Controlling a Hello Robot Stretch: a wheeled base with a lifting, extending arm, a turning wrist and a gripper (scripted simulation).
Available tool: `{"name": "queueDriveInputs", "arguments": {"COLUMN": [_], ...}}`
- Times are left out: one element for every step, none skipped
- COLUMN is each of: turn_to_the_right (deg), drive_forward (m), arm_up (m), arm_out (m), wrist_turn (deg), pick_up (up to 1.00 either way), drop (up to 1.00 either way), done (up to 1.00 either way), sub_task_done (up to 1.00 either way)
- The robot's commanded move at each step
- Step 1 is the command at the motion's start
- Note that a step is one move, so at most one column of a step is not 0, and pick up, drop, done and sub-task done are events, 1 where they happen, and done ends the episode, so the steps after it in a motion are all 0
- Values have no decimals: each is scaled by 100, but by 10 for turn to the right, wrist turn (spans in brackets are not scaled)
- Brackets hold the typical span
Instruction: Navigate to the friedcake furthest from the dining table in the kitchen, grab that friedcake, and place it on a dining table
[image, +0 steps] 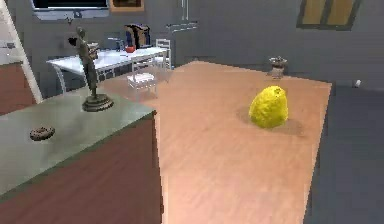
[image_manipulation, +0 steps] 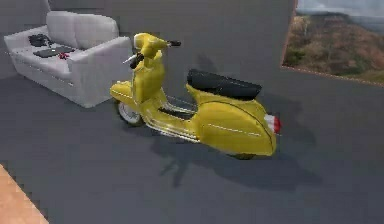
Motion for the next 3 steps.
{"name": "queueDriveInputs", "arguments": {"turn_to_the_right": [-450, -150, 0], "drive_forward": [0, 0, 5], "arm_up": [0, 0, 0], "arm_out": [0, 0, 0], "wrist_turn": [0, 0, 0], "pick_up": [0, 0, 0], "drop": [0, 0, 0], "done": [0, 0, 0], "sub_task_done": [0, 0, 0]}}
